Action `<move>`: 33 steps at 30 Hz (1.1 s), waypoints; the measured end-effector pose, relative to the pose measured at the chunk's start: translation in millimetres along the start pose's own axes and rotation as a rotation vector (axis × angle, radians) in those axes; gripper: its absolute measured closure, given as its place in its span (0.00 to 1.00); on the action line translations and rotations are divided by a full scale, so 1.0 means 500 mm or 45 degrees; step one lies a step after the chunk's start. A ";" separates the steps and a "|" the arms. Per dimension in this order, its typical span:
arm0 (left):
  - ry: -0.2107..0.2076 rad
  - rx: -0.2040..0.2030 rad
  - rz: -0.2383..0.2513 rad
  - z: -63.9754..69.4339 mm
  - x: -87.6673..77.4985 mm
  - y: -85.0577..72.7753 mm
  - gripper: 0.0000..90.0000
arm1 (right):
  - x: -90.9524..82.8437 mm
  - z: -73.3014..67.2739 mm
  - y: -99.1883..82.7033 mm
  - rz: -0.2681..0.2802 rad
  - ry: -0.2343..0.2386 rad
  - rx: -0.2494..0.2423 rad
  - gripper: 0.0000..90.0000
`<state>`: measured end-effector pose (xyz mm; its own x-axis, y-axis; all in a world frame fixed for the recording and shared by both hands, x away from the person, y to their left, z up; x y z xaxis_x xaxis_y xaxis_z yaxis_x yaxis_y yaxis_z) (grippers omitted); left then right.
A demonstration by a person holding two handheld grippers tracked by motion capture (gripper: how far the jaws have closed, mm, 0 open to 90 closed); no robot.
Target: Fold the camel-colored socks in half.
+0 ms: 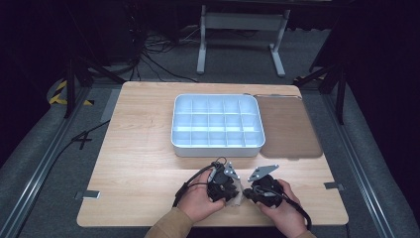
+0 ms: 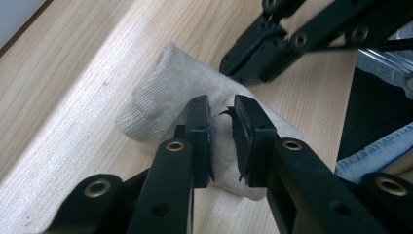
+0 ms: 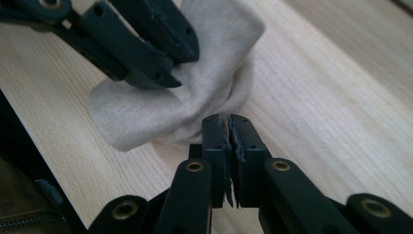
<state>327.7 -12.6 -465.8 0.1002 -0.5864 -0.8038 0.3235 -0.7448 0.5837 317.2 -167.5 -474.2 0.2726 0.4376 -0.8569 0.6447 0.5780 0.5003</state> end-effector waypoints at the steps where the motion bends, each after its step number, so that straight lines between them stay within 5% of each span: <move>1: 0.005 0.007 0.002 -0.001 0.000 -0.001 0.83 | -0.006 0.002 0.002 0.012 0.003 0.003 0.96; 12: 0.008 0.030 0.011 0.006 0.002 -0.002 0.70 | -0.043 -0.016 0.042 0.208 0.059 -0.012 0.99; 17: -0.026 0.008 0.038 0.007 0.001 -0.005 0.61 | -0.008 -0.028 0.048 0.141 0.095 -0.017 0.98; 20: -0.019 0.030 0.038 0.004 -0.005 -0.009 0.56 | 0.002 -0.026 0.045 0.119 0.068 -0.011 0.97; 27: 0.022 0.000 -0.041 0.000 -0.013 -0.020 0.50 | 0.002 -0.028 0.042 0.099 0.026 -0.033 0.90; 33: 0.024 0.015 -0.098 0.002 -0.005 -0.024 0.47 | 0.000 -0.035 0.038 0.065 -0.049 -0.040 0.69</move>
Point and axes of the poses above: each handheld gripper's, and its own axes: x roughly forward along the jaws, y roughly out of its top, z roughly to its right, the point moved 3 cm from there along x, roughly forward along the jaws, and after that the axes turned 6 degrees about x, right-handed, at the moved point
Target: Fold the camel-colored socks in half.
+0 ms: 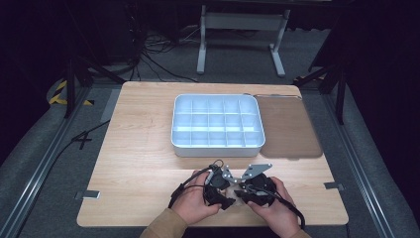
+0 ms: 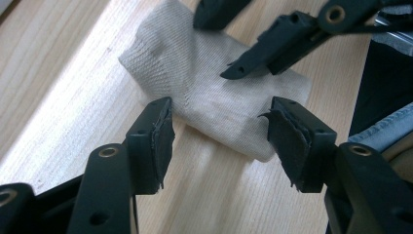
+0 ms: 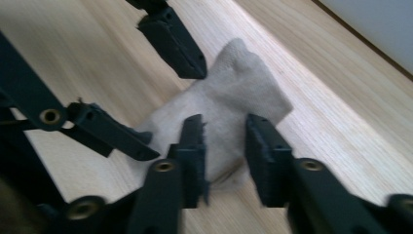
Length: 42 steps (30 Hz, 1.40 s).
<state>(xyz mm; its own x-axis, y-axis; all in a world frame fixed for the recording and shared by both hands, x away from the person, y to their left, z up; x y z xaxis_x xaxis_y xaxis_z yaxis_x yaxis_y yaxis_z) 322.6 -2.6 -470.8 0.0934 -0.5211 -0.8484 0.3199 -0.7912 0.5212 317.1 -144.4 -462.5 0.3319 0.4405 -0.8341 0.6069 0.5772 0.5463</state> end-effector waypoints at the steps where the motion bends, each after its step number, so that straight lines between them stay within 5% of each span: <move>1: 0.003 0.004 -0.006 -0.001 0.000 -0.002 0.47 | 0.001 0.000 0.000 -0.016 -0.027 0.000 0.64; 4: 0.000 0.004 -0.026 -0.006 -0.007 -0.007 0.46 | 0.009 0.004 -0.001 -0.038 -0.044 0.038 0.55; 13: 0.023 -0.056 -0.001 -0.023 -0.039 -0.028 0.47 | 0.027 0.041 -0.009 -0.082 0.156 0.227 0.51; 25: 0.048 -0.092 0.011 -0.033 -0.055 -0.045 0.48 | 0.036 0.055 -0.010 -0.108 0.360 0.306 0.75; 42: 0.097 -0.128 0.031 -0.063 -0.098 -0.090 0.48 | 0.001 0.030 0.014 -0.101 0.239 0.181 0.84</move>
Point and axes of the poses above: each handheld gripper's, and its own axes: x roughly forward along the jaws, y roughly out of its top, z roughly to its right, the point moved 3 cm from there along x, roughly forward along the jaws, and after that the axes turned 6 degrees about x, right-handed, at the moved point
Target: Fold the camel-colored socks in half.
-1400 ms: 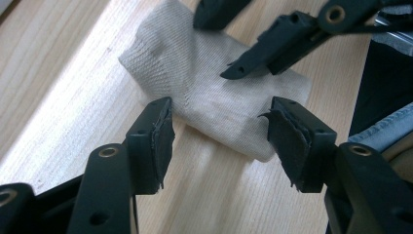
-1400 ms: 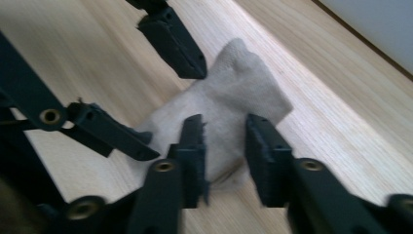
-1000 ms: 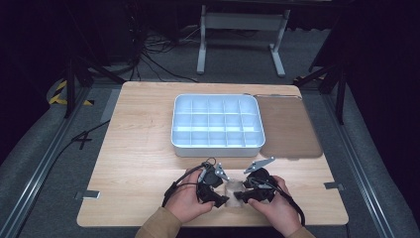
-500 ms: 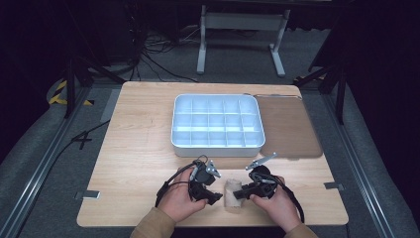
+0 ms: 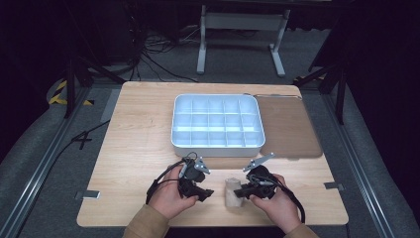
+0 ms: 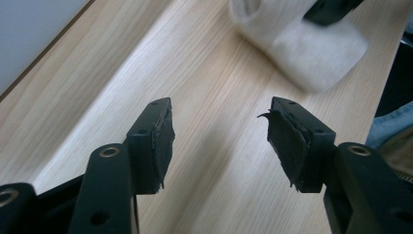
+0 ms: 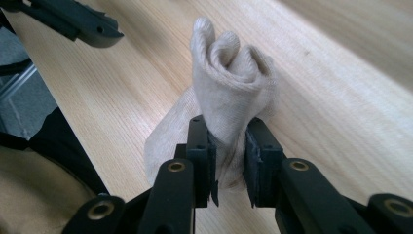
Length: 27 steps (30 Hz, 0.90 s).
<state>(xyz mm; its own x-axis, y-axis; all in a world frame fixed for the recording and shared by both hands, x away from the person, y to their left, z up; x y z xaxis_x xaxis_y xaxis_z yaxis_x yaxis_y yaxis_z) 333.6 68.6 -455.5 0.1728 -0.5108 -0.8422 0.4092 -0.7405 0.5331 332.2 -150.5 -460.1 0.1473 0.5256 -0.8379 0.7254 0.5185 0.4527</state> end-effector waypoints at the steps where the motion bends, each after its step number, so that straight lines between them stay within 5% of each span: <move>1: 0.006 -0.012 0.002 -0.002 -0.003 -0.005 0.48 | -0.007 -0.001 0.004 -0.002 -0.006 -0.007 0.84; 12: 0.044 -0.081 0.050 -0.035 -0.040 -0.030 0.47 | -0.065 0.009 0.043 0.010 -0.101 -0.043 0.84; 27: 0.080 -0.123 0.080 -0.064 -0.062 -0.045 0.48 | -0.116 0.032 0.080 0.060 -0.131 -0.034 0.83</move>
Point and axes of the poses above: each handheld gripper's, and its own axes: x roughly forward along the jaws, y roughly out of its top, z roughly to its right, the point moved 3 cm from there along x, roughly forward along the jaws, and after that the axes turned 6 degrees about x, right-handed, at the moved point
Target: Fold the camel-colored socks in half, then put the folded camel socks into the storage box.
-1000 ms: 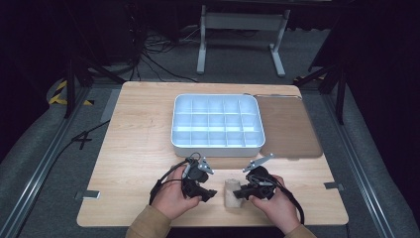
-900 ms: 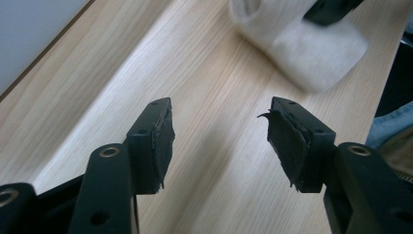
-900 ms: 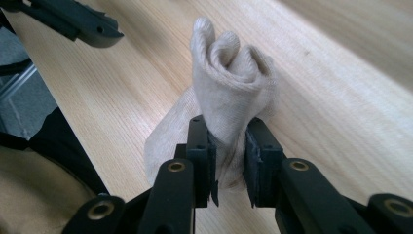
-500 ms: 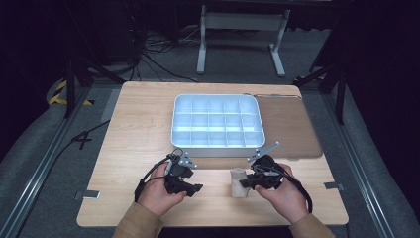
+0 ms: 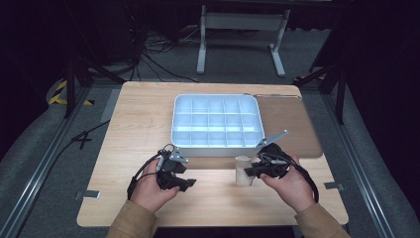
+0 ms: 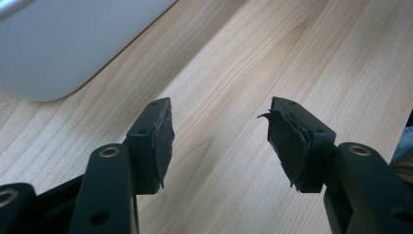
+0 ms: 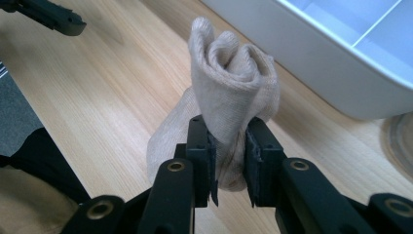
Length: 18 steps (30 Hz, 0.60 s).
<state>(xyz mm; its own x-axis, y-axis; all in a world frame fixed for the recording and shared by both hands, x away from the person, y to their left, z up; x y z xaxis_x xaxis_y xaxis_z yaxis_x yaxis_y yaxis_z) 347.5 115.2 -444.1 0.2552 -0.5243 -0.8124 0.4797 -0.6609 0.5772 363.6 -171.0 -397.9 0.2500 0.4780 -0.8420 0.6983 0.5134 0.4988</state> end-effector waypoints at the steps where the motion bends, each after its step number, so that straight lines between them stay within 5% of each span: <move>1: 0.000 0.000 0.001 0.000 0.000 0.000 0.48 | -0.003 0.001 0.002 0.003 0.000 0.004 0.83; 18: 0.012 -0.008 -0.004 -0.001 -0.006 -0.002 0.48 | -0.047 0.035 0.036 0.017 -0.075 0.002 0.83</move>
<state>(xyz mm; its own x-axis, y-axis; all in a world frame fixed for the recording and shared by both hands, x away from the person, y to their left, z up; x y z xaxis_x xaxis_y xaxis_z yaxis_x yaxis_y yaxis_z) 346.5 117.7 -442.4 0.2614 -0.5171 -0.8151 0.4855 -0.6594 0.5740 382.1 -185.5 -373.0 0.2982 0.4419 -0.8460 0.6960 0.5060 0.5096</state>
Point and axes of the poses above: each handheld gripper's, and its own axes: x roughly forward along the jaws, y roughly out of its top, z roughly to its right, the point moved 3 cm from there along x, roughly forward along the jaws, and after that the axes turned 6 degrees about x, right-handed, at the moved point
